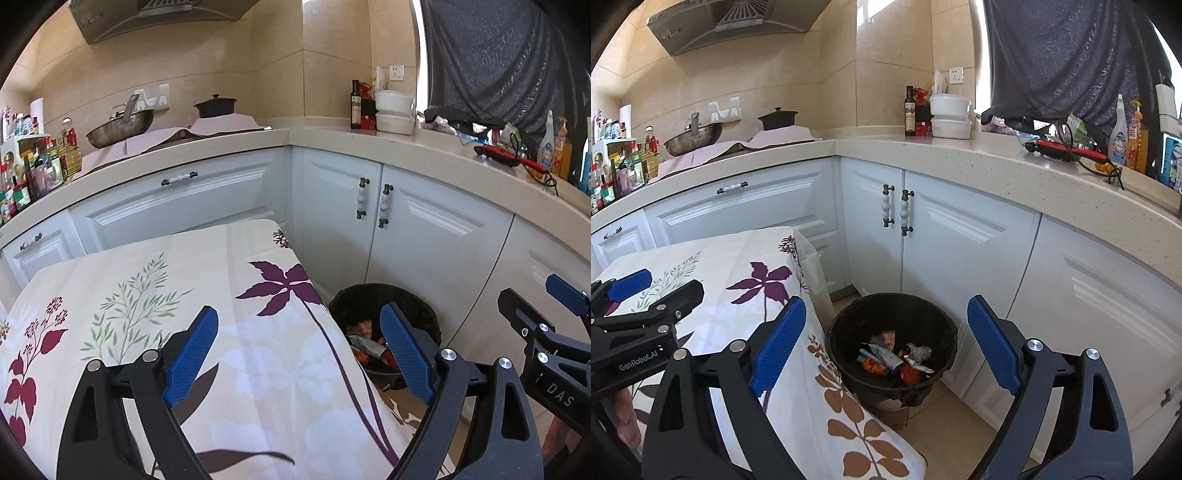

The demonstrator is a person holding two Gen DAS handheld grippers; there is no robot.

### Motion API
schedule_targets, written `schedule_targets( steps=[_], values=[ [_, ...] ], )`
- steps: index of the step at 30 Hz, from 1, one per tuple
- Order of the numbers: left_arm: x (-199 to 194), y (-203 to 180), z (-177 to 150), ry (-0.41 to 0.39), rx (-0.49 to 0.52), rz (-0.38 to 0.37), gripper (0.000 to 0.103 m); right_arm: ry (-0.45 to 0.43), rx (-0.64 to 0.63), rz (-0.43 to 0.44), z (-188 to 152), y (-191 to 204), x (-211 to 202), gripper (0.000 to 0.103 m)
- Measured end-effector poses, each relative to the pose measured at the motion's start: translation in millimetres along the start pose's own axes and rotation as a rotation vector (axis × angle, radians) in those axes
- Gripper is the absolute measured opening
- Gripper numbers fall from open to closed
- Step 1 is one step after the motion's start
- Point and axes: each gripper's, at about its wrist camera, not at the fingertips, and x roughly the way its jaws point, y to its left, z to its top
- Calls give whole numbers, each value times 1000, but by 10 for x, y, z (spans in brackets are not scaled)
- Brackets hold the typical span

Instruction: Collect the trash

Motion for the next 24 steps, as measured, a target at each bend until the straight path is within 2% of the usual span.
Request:
schedule_targets(
  steps=[10,24],
  values=[
    [-257,176,-80,-23,-22,9,87,-44,-5,-3,-17,82,-349,88],
    [-379,216,-85,-45,-26,4,87,-66,-8,-9,1,81,-448,88]
  ],
)
